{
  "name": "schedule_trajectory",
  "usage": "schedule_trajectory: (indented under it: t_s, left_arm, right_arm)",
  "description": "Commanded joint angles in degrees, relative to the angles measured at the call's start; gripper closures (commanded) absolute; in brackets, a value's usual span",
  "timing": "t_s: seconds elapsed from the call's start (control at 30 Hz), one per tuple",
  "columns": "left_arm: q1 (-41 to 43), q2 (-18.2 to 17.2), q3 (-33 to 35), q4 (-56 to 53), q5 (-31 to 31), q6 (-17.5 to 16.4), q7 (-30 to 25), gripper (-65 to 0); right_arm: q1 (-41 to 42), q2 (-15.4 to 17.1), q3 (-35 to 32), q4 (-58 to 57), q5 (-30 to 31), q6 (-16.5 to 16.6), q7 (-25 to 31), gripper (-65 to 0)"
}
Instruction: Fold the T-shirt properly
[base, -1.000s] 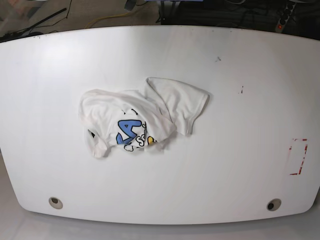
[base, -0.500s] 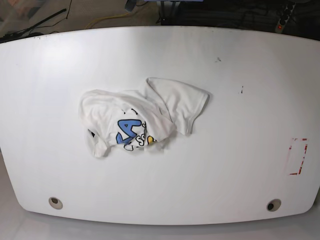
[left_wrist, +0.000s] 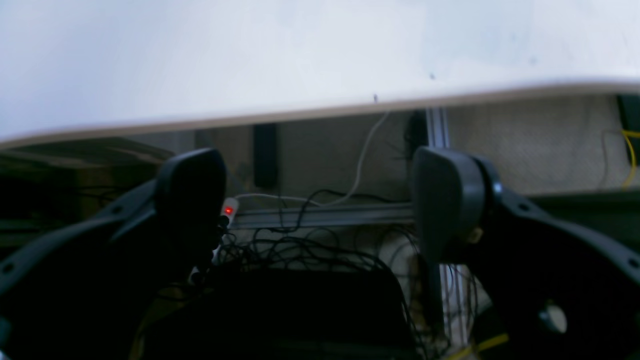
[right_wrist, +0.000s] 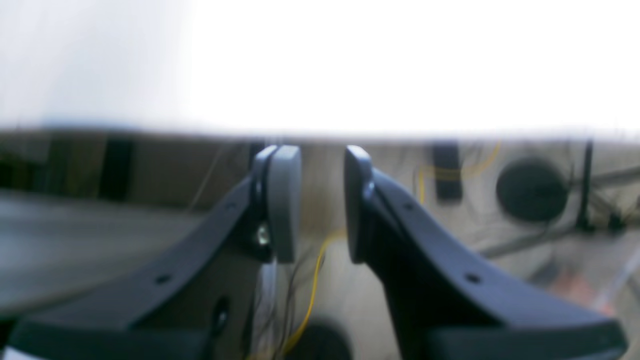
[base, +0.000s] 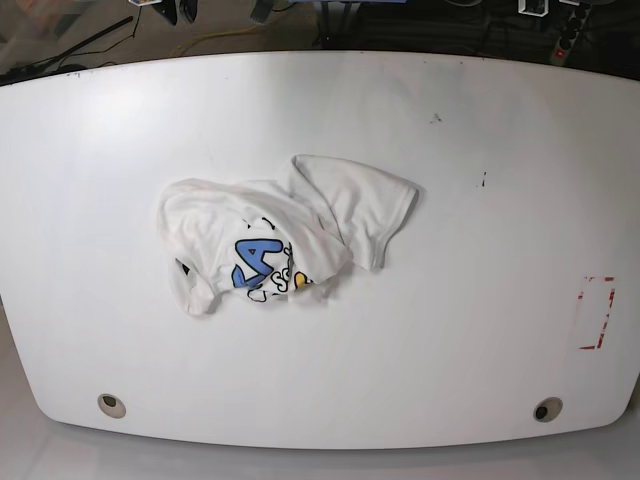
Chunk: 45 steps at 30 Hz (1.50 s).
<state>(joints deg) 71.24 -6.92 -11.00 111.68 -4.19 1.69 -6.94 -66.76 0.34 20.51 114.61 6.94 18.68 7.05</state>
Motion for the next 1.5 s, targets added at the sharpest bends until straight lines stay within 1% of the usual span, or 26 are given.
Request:
schedule_trajectory:
  t_s: [0.0,0.13,0.2,0.3,0.37,0.4,0.47,0.53,0.57,0.63,0.73,0.83,0.87,0.93,1.0,1.07,1.1,1.17,1.27,1.33,1.47]
  left_arm:
    - [-0.5,1.0,-0.2,1.2,-0.1,0.4,-1.3,-54.2]
    - [-3.7,2.8,-0.3,0.8,0.1,0.4,-1.3,-54.2]
    - [-4.8,3.8,-0.3,0.7,0.4,0.4,-1.2,-54.3]
    - [-5.5,4.8,-0.3,0.7,0.4,0.4,-1.2,-54.3]
    - [-5.5,4.8,-0.4,0.7,0.3,0.4,-1.2,-54.6]
    - [-5.5,4.8,-0.4,0.7,0.2,0.4,-1.2,-55.7]
    - [-5.5,4.8,-0.4,0.8,0.2,0.4,-1.2,-60.3]
    - [-5.7,4.8,-0.4,0.8,0.2,0.4,-1.2,-63.7]
    - [-6.0,4.8,-0.3,0.8,0.2,0.4,-1.2,-64.6]
    - [-6.2,4.9,-0.3,0.8,0.1,0.4,-1.2,-64.6]
    - [-6.3,4.9,-0.3,0.7,0.1,0.4,-1.2,-64.6]
    - [-6.5,4.9,-0.3,0.7,0.1,0.4,-1.2,-64.6]
    - [-6.8,4.9,-0.3,0.7,0.1,0.4,-1.2,-64.6]
    - [-7.0,4.9,-0.3,0.7,0.1,0.4,-1.2,-64.6]
    - [-7.1,4.9,-0.3,0.7,0.1,0.4,-1.2,-64.7]
    - [-7.1,4.8,-0.4,0.7,0.1,0.4,-1.2,-64.9]
    - [-7.1,4.7,-0.4,0.7,0.3,0.4,-1.2,-65.0]
    - [-7.1,4.6,-0.4,0.6,0.4,0.4,-1.2,-65.0]
    - [-7.2,4.6,-0.3,0.6,0.4,0.4,-1.2,-65.0]
    - [-7.2,4.4,-0.3,0.6,0.4,0.4,-1.2,-65.0]
    - [-7.3,4.3,-0.2,0.6,0.5,0.4,-1.2,-65.0]
  right_arm:
    - [1.6,0.3,0.9,1.1,0.7,0.0,1.7,-14.3]
    - [7.1,0.5,1.2,1.1,0.3,0.0,1.6,-14.6]
    - [9.7,1.6,1.1,1.1,0.3,0.1,0.8,-14.6]
    - [14.1,3.7,0.8,1.3,0.6,0.1,-4.5,-14.9]
    - [18.0,4.3,0.9,1.3,0.6,0.1,-8.2,-17.9]
    - [19.8,4.4,1.1,1.3,0.6,0.1,-10.3,-20.5]
    - [23.6,4.5,1.2,1.3,0.6,0.1,-14.3,-27.3]
    - [26.5,4.6,1.2,1.3,0.6,0.2,-17.1,-31.5]
    - [28.3,5.0,1.2,1.3,0.6,0.7,-19.0,-33.9]
    - [30.6,5.8,1.2,1.3,0.7,2.5,-21.7,-36.3]
    - [36.1,6.1,1.3,1.2,0.7,4.8,-27.8,-39.3]
    - [41.2,5.9,2.0,1.1,0.8,6.9,-34.2,-40.1]
    - [43.3,5.8,2.2,1.0,0.8,7.9,-37.1,-40.0]
    - [48.0,5.7,3.2,1.0,0.8,10.8,-43.8,-40.0]
    - [51.5,5.3,3.9,1.0,1.0,13.2,-48.1,-39.6]
    - [55.1,4.3,5.4,0.6,2.2,15.5,-52.5,-39.6]
    - [56.9,4.1,6.3,0.3,2.7,16.3,-54.5,-39.6]
    - [60.5,4.0,8.0,-0.7,2.8,16.8,-58.1,-39.6]
    - [65.0,4.1,9.8,-4.2,3.0,17.1,-61.9,-39.5]
    - [67.6,4.1,10.6,-7.6,3.2,17.1,-63.3,-39.5]
    - [71.8,4.2,11.5,-15.3,3.3,17.1,-63.9,-39.5]
